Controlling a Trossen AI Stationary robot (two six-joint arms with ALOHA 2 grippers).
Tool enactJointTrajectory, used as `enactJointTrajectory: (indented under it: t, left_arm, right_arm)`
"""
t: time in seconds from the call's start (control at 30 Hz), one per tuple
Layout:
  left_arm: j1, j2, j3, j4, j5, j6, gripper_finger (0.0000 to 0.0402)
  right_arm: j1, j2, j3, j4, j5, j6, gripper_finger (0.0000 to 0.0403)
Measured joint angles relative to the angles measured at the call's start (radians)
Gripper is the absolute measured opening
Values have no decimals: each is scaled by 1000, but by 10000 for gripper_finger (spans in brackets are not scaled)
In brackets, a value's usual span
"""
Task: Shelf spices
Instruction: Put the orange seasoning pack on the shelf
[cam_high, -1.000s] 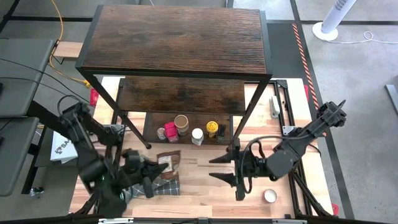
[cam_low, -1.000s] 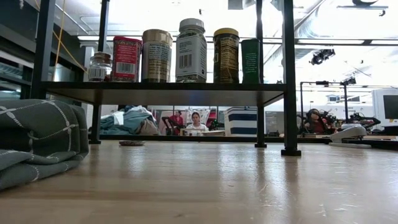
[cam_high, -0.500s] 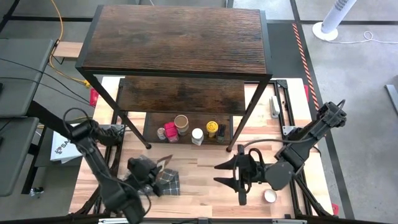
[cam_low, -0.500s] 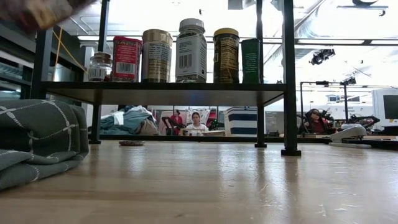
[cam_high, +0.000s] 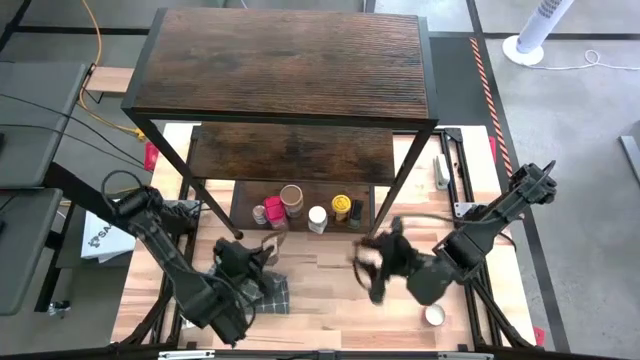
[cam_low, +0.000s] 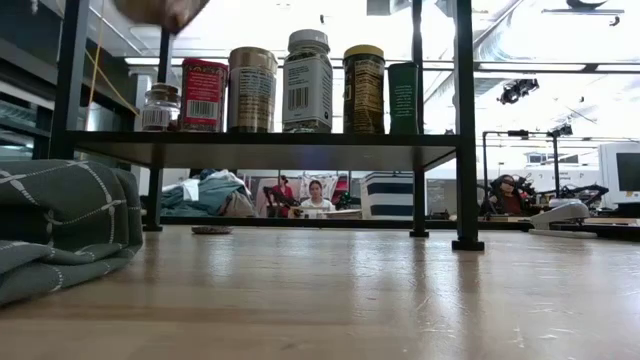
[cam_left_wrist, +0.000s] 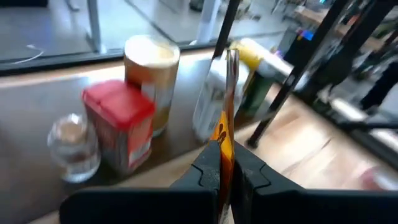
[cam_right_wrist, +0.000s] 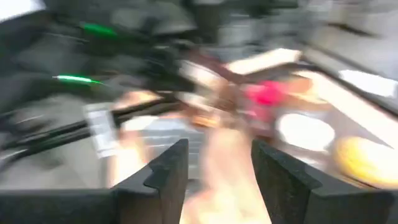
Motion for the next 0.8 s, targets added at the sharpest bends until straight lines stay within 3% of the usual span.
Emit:
enactJointTrajectory:
  t: [0.13,0.23,0.53,0.8]
  left_arm:
    - [4,-63,0,0,-61,29,0]
    - [15,-101,0,0,-71,75,0]
    - [43,-176,0,0,-103,222,0]
    - [22,-204,0,0,-101,287,0]
  right_arm:
    - [5,0,-1,-209,321,387,103]
    - [28,0,-1,-256,413,500,22]
    - [-21,65,-1,-122,501,379,1]
    - [-49,77,-1,-113,541,255,0]
